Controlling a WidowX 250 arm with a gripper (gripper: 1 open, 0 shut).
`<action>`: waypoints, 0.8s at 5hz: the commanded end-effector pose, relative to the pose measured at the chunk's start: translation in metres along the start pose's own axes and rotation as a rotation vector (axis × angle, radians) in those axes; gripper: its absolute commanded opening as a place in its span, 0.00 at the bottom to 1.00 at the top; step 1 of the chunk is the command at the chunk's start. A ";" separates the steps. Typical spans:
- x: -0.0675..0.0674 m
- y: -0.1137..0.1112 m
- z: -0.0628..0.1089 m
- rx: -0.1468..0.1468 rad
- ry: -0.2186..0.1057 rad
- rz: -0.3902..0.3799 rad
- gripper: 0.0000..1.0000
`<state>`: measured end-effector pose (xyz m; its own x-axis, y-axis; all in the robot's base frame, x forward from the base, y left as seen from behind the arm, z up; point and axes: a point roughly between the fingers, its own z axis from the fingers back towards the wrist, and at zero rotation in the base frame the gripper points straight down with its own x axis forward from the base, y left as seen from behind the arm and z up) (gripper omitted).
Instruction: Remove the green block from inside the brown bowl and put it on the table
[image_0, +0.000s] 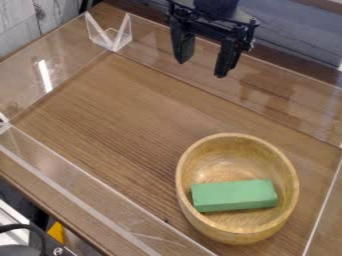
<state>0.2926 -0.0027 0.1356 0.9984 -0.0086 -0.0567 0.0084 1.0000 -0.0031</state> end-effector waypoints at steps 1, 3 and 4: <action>-0.008 -0.008 -0.004 -0.002 0.021 -0.110 1.00; -0.048 -0.057 -0.038 0.017 0.085 -0.607 1.00; -0.071 -0.089 -0.053 0.036 0.071 -0.857 1.00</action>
<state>0.2121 -0.0924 0.0748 0.6331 -0.7571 -0.1609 0.7578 0.6486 -0.0704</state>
